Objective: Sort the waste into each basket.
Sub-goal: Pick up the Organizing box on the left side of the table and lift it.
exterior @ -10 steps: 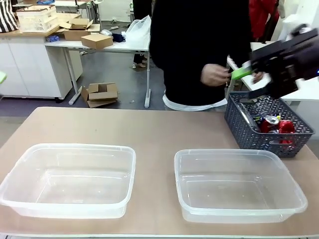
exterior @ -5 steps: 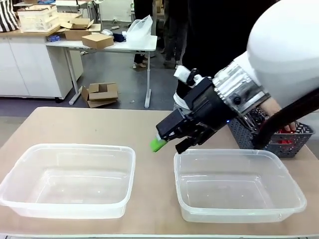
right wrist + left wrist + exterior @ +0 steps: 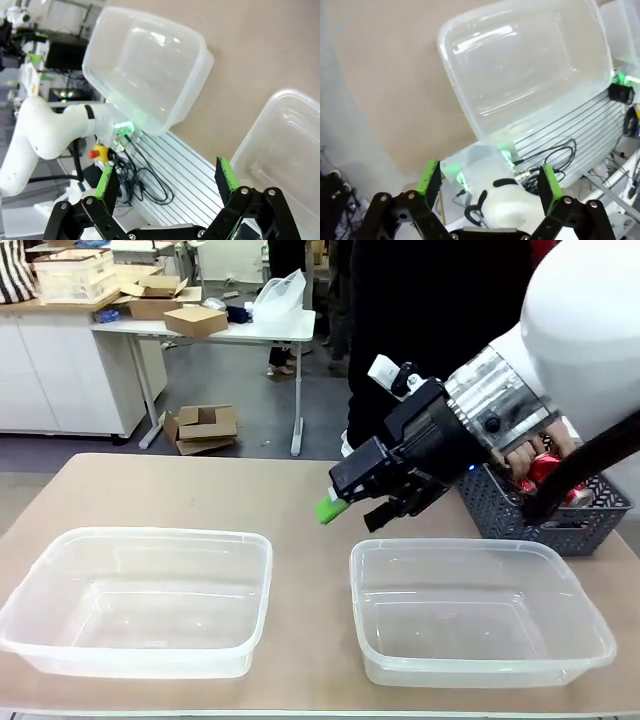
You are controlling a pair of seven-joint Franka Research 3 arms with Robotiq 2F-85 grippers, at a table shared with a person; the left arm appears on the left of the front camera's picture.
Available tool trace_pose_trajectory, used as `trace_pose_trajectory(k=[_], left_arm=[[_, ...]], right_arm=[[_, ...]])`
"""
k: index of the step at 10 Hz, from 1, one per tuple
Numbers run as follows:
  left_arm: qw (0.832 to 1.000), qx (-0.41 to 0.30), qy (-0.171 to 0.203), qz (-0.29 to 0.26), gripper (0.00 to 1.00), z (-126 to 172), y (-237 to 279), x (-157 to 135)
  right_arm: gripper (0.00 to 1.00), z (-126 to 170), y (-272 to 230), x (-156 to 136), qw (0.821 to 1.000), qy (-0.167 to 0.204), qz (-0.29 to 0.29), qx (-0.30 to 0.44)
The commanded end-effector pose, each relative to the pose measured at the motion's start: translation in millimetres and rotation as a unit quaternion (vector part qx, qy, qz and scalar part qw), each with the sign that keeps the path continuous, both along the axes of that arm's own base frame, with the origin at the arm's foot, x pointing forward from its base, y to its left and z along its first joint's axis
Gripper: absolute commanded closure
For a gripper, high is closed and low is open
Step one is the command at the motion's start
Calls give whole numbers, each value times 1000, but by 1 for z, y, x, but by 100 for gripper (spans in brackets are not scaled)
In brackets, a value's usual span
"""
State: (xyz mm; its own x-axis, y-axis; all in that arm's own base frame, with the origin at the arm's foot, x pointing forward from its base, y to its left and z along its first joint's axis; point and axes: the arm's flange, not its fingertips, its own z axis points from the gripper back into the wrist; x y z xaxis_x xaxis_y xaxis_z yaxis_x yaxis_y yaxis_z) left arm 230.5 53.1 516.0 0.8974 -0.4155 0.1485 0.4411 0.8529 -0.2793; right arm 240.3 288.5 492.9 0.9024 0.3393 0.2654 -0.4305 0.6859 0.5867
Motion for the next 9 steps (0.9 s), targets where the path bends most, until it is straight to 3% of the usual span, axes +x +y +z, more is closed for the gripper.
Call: trace_pose_trajectory(k=[1,5,7,9], left_arm=[[999,-12,28,31,0,-40,-36,5],[993,22,71,91,0,-122,-54,-14],[985,50,104,131,0,-162,-60,-24],[982,37,106,152,0,-200,-73,-35]], right_arm=[[0,-35,66,0,999,26,2,-34],[0,-92,144,1,992,67,10,-105],[0,-110,164,2,981,57,-2,-185],[0,-124,172,8,975,57,-23,-215]])
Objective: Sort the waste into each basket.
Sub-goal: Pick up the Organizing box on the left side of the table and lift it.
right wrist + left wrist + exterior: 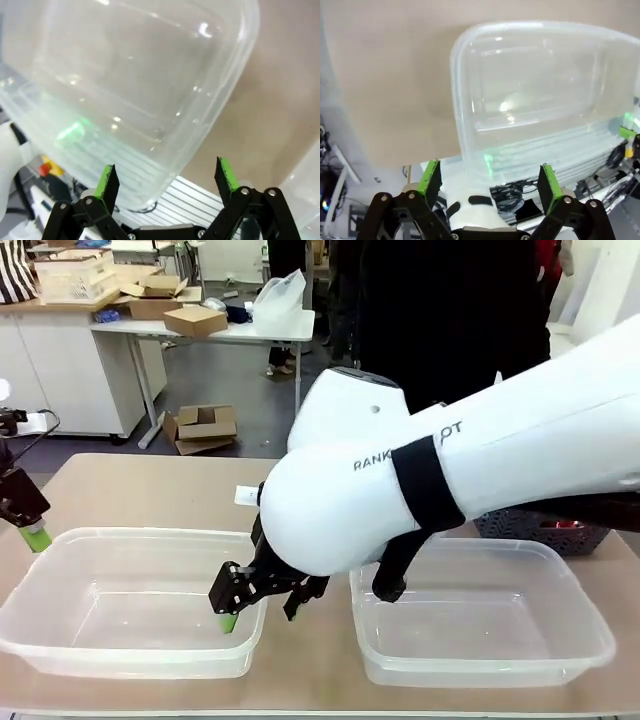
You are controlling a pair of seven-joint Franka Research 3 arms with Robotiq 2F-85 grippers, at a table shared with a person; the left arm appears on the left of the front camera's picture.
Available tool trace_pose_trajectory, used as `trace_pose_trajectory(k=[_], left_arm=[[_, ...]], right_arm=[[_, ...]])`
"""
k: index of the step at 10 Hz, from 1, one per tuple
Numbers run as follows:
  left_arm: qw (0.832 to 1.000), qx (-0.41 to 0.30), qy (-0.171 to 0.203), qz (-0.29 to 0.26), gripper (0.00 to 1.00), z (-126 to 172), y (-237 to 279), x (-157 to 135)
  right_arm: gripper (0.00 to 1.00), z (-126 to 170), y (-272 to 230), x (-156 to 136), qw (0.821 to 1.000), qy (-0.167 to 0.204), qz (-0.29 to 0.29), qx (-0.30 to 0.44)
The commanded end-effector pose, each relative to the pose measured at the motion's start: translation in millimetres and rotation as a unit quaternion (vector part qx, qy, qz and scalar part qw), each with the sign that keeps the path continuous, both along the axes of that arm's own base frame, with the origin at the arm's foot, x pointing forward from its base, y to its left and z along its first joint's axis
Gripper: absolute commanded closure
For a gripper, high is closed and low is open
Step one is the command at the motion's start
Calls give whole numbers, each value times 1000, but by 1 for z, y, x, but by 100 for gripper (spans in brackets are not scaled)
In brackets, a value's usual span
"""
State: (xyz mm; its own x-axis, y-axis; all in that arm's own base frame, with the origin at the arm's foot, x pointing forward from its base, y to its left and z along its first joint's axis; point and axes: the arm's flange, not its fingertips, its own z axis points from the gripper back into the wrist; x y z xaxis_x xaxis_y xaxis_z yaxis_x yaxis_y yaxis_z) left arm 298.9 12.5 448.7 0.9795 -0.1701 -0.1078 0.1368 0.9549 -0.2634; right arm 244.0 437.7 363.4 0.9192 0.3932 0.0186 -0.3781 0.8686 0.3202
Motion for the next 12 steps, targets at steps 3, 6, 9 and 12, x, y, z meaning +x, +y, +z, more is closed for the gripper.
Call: trace_pose_trajectory(k=[3,6,9,12], left_arm=[[998,28,-25,49,0,-188,-33,-129],[997,29,24,66,0,-215,-31,-158],[998,32,14,51,0,-62,-5,49],[998,11,48,29,0,-82,-16,44]], right_arm=[[0,-7,27,16,997,-14,-71,-21],[0,4,22,26,982,-100,-154,-42],[0,-2,11,23,996,-24,-84,-17],[0,-5,14,20,995,-34,-96,-22]])
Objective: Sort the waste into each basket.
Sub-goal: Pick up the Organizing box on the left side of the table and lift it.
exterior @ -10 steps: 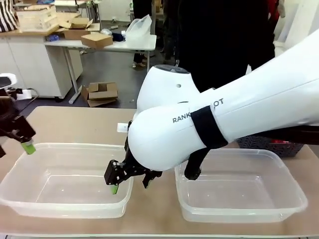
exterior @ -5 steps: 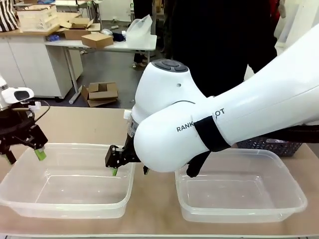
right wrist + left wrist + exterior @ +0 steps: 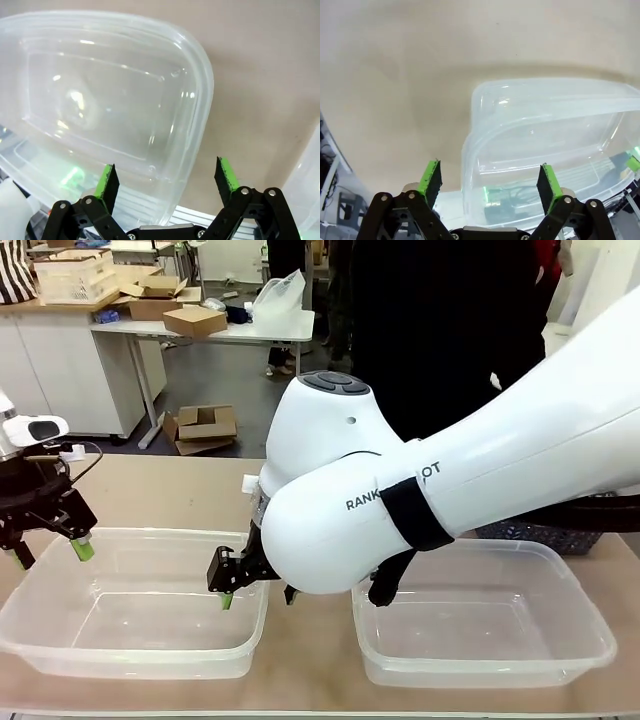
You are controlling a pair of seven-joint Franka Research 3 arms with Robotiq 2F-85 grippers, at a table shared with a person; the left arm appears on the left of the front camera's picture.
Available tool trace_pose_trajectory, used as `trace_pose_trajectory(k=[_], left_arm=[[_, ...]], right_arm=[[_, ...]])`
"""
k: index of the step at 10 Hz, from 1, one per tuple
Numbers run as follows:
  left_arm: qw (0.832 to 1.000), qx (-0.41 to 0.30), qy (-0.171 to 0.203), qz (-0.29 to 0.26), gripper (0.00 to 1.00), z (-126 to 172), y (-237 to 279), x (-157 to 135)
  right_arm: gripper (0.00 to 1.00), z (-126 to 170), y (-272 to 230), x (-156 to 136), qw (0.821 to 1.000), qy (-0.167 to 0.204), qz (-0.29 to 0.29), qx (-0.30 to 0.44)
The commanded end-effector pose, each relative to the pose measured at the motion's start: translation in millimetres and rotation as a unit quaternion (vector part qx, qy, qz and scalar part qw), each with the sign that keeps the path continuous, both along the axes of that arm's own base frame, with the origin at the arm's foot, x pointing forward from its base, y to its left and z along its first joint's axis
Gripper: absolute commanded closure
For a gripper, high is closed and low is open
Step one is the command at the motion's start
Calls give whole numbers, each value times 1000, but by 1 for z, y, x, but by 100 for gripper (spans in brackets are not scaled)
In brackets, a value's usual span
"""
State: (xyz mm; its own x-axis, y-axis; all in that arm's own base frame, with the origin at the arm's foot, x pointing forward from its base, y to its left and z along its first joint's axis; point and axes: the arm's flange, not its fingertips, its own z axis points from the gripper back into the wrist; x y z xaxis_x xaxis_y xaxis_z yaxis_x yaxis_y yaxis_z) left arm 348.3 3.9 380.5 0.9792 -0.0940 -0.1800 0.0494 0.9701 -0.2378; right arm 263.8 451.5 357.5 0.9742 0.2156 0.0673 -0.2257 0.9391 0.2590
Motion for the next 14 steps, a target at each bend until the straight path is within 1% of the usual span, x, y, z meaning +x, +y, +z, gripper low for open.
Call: trace_pose_trajectory(k=[1,2,4,6,7,8,9,10,11,12,13,14], left_arm=[[1000,7,15,-1,0,-29,-9,-13],[1000,-3,23,2,0,-35,-5,-19],[999,0,31,7,0,-49,-4,-27],[999,-14,38,7,0,-57,-2,-29],[999,-13,39,4,0,-58,-2,-29],[999,-18,33,9,0,-59,-1,-28],[999,-13,37,6,59,-59,1,-27],[999,-7,40,5,59,-60,2,-27],[999,-8,41,3,100,-61,3,-26],[999,-10,41,6,64,-61,4,-26],[999,-10,39,9,100,-61,5,-27],[999,-13,38,11,100,-61,4,-27]], right_arm=[[0,0,-2,2,1000,-3,-4,4],[0,0,-1,4,1000,4,3,3],[0,5,3,6,1000,11,2,-13],[0,6,6,9,1000,16,0,-22],[0,6,7,10,999,20,1,-26],[3,5,6,9,999,33,5,-36],[59,4,6,8,998,42,4,-45],[63,4,5,8,998,42,4,-46],[100,3,6,8,998,44,3,-45],[100,3,6,8,998,45,2,-46],[100,3,6,7,998,44,3,-48],[84,3,6,7,998,41,4,-49]])
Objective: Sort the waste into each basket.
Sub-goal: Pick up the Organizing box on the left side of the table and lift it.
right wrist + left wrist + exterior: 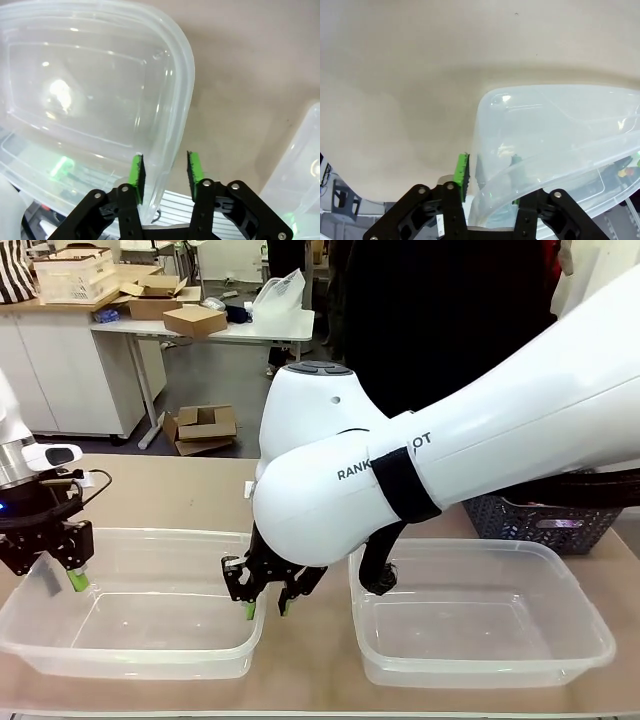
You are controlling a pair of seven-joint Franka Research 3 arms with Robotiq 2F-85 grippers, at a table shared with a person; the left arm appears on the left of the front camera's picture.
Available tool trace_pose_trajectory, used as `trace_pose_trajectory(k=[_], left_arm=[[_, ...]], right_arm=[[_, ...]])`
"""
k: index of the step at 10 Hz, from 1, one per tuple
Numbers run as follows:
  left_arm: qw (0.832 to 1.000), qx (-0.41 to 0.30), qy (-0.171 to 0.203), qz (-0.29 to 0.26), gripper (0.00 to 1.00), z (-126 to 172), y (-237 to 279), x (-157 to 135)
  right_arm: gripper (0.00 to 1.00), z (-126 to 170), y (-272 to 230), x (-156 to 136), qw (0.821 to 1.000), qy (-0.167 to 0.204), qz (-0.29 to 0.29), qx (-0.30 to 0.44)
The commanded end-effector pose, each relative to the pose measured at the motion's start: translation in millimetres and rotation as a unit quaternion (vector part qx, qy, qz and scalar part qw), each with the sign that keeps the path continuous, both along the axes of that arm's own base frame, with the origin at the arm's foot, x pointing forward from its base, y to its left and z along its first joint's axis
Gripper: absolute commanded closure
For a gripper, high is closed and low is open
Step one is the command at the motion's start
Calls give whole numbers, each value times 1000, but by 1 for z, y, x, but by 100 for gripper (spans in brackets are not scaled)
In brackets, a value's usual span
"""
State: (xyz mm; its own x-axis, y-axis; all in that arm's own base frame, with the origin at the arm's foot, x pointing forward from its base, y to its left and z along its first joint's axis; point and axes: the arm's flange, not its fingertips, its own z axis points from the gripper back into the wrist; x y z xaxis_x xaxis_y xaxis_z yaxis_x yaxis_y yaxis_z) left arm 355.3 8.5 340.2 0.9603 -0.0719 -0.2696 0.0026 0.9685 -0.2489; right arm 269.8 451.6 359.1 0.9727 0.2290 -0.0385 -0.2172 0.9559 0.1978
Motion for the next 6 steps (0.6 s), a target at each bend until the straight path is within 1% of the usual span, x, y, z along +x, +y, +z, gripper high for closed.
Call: trace_pose_trajectory(k=[1,2,6], left_arm=[[1000,-7,-8,-3,100,-22,-1,-34],[1000,-7,-10,-5,100,-22,-2,-34],[1000,-9,-13,-6,100,-21,-1,-34]], right_arm=[[94,1,5,1,1000,-3,-4,-8],[100,-2,3,2,1000,-1,-8,-12],[100,-5,1,3,1000,8,-13,-17]])
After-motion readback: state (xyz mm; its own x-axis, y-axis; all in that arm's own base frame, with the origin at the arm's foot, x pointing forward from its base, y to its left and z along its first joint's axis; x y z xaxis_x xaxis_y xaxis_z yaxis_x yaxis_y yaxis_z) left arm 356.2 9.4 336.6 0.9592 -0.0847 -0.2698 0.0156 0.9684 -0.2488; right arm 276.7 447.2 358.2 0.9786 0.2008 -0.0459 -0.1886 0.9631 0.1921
